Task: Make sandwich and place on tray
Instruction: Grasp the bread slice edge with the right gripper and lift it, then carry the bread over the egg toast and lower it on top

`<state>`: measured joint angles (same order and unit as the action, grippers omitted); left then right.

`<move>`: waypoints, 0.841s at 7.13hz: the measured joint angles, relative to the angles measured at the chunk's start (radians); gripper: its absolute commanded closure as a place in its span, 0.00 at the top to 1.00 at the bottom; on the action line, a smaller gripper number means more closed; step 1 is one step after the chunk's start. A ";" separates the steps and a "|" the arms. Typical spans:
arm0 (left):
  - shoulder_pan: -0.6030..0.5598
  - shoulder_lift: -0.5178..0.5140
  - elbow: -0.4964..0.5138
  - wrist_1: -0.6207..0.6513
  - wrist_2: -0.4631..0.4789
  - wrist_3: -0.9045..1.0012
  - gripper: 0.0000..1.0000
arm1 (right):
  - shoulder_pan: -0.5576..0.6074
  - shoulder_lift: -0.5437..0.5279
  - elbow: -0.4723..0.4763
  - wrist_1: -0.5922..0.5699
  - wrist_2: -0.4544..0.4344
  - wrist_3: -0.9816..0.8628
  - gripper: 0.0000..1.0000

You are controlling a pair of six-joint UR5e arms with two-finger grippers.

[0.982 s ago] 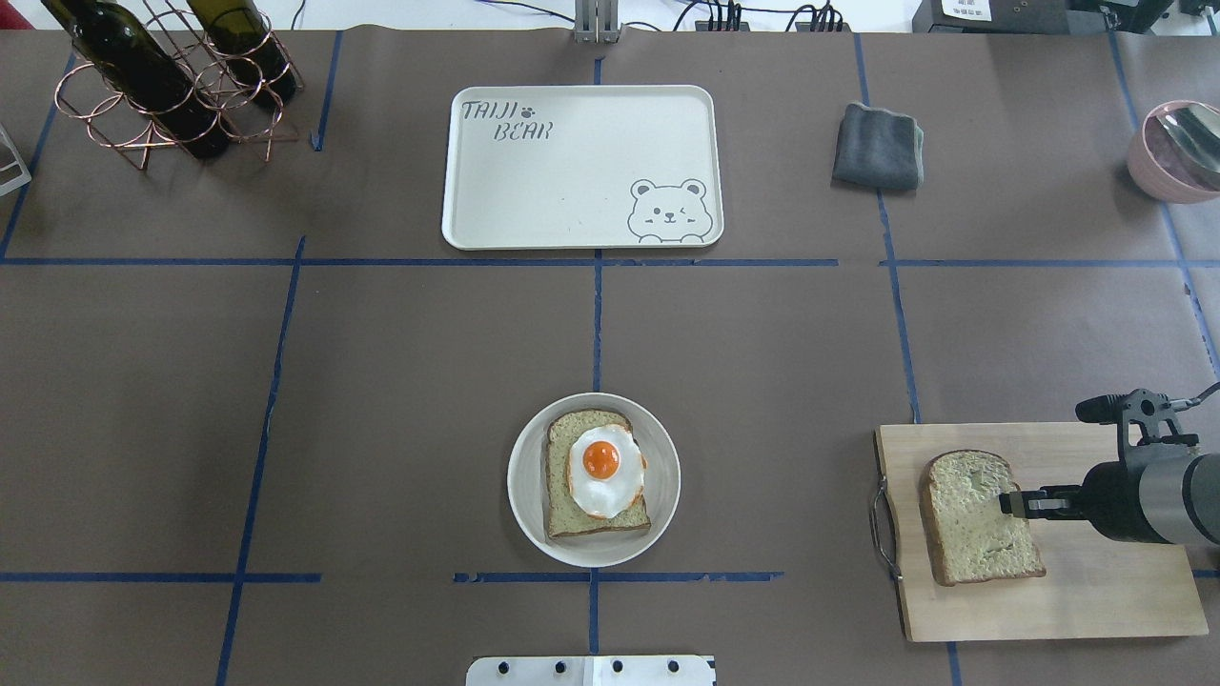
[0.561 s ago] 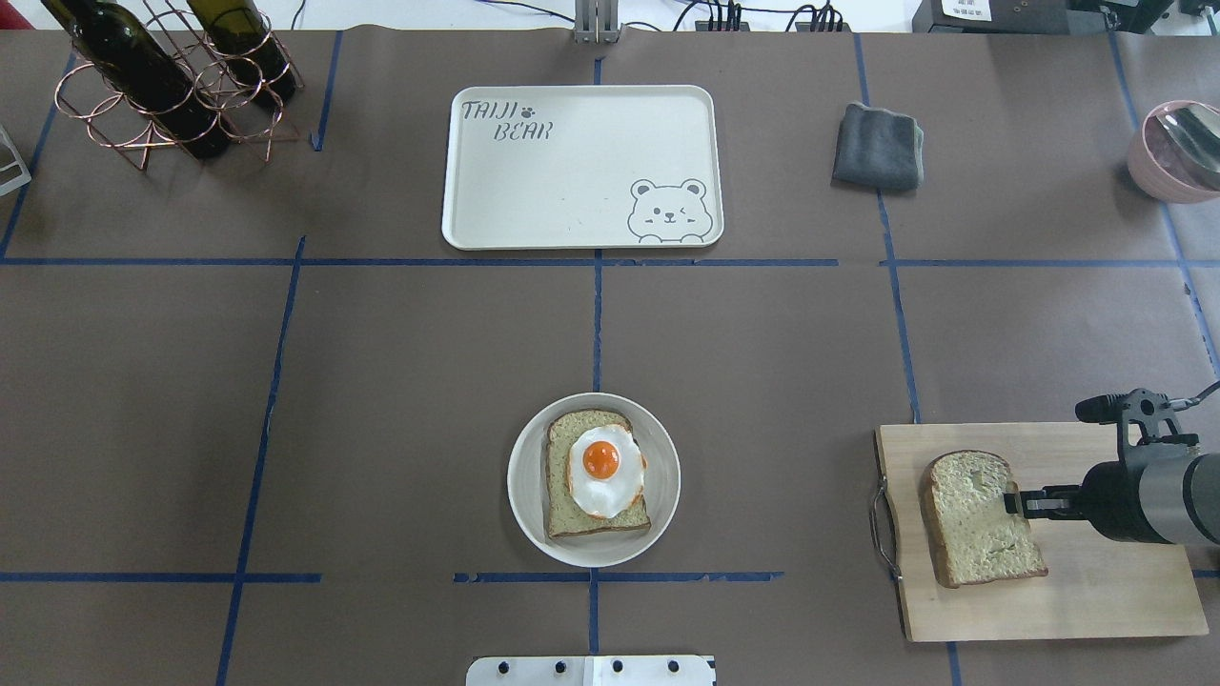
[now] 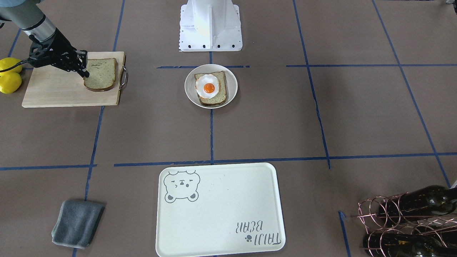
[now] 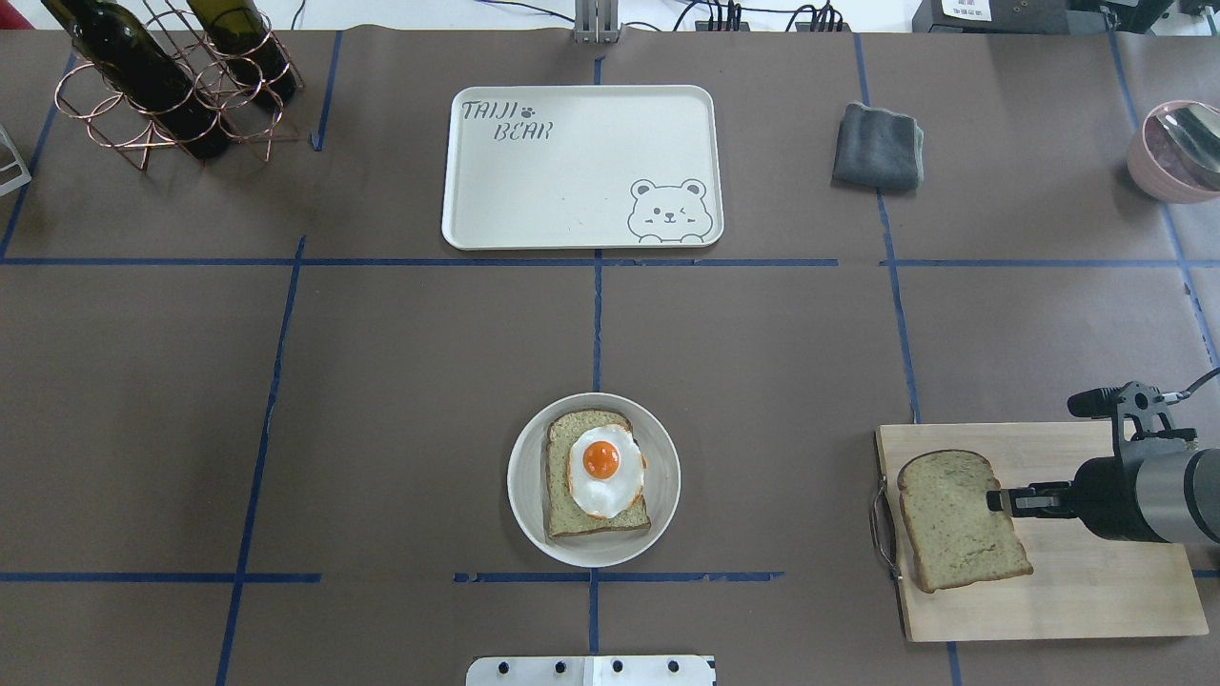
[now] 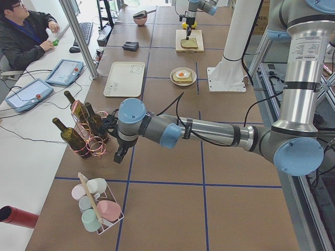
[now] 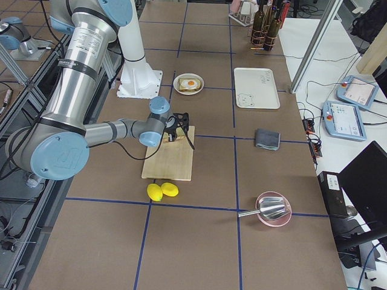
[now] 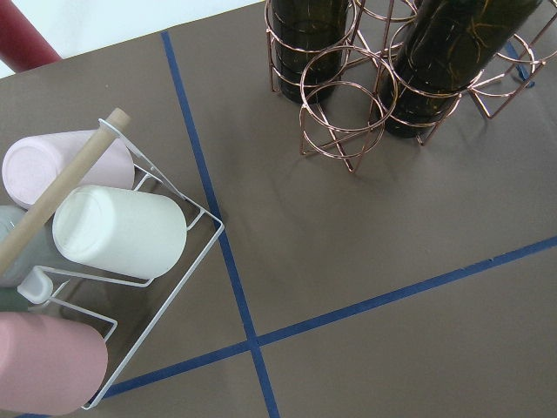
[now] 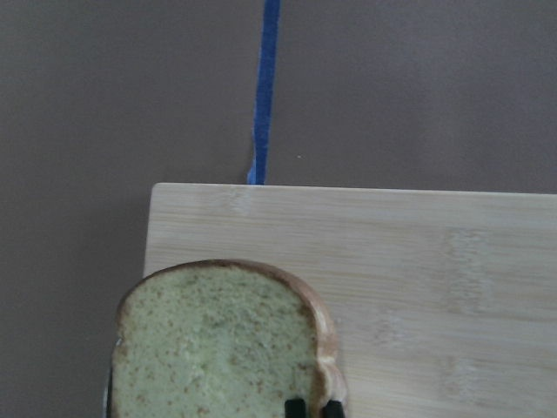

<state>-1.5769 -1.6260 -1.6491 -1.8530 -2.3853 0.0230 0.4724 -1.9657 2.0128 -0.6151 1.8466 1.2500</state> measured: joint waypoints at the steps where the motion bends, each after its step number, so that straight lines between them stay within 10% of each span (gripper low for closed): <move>1: 0.000 0.000 0.000 0.000 0.000 0.000 1.00 | 0.000 0.015 0.020 0.000 0.007 0.006 0.00; 6: 0.000 0.001 0.001 0.000 -0.001 -0.002 1.00 | -0.009 0.417 0.003 -0.158 -0.010 0.199 0.00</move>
<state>-1.5769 -1.6247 -1.6486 -1.8528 -2.3863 0.0211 0.4631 -1.5483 2.0157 -0.7734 1.8366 1.4486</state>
